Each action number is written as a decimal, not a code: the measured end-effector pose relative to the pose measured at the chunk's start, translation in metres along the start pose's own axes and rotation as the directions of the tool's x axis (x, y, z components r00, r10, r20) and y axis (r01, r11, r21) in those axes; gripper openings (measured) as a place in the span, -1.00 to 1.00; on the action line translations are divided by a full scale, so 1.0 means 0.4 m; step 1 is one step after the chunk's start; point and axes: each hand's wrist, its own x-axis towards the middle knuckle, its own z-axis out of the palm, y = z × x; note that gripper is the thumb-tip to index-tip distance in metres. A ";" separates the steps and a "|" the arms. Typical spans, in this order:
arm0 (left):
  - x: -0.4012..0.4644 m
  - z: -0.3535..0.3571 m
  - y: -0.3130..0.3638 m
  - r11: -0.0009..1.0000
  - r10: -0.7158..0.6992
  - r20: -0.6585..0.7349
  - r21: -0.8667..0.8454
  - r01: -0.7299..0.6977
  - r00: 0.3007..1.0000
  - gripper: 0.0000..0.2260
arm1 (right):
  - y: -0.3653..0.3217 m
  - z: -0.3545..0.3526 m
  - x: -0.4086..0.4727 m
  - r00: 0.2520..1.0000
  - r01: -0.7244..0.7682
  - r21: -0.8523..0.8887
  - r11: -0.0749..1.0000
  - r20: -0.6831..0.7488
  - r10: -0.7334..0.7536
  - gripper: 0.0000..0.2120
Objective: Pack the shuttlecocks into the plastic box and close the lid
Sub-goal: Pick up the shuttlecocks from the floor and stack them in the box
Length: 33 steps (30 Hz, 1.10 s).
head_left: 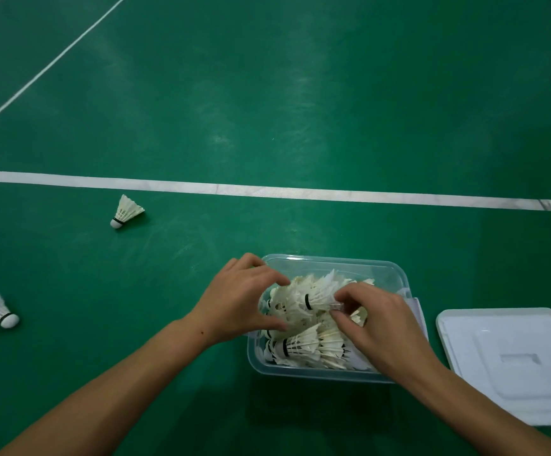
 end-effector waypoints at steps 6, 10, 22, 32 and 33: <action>0.014 0.022 0.013 0.999 0.031 0.007 0.013 -0.031 0.999 -0.48 | -0.013 0.024 0.007 0.992 -0.045 0.031 0.999 0.118 0.041 -0.91; 0.010 0.029 0.018 0.999 0.046 0.020 0.018 -0.046 0.999 -0.51 | -0.001 0.034 0.031 0.970 -0.104 0.011 0.994 0.221 0.099 -0.91; 0.003 0.027 0.031 0.999 -0.031 -0.060 0.036 0.034 0.998 -0.43 | -0.001 -0.055 0.059 0.901 -0.218 0.238 0.947 0.423 0.101 -0.80; -0.135 -0.145 -0.018 0.875 -0.347 -0.323 -0.449 0.180 0.881 -0.58 | -0.192 -0.061 0.128 0.965 0.080 0.138 0.987 0.236 -0.111 -0.80; -0.162 -0.161 -0.035 0.867 -0.372 -0.343 -0.460 0.191 0.863 -0.60 | -0.226 -0.048 0.142 0.952 0.117 0.138 0.983 0.267 -0.151 -0.79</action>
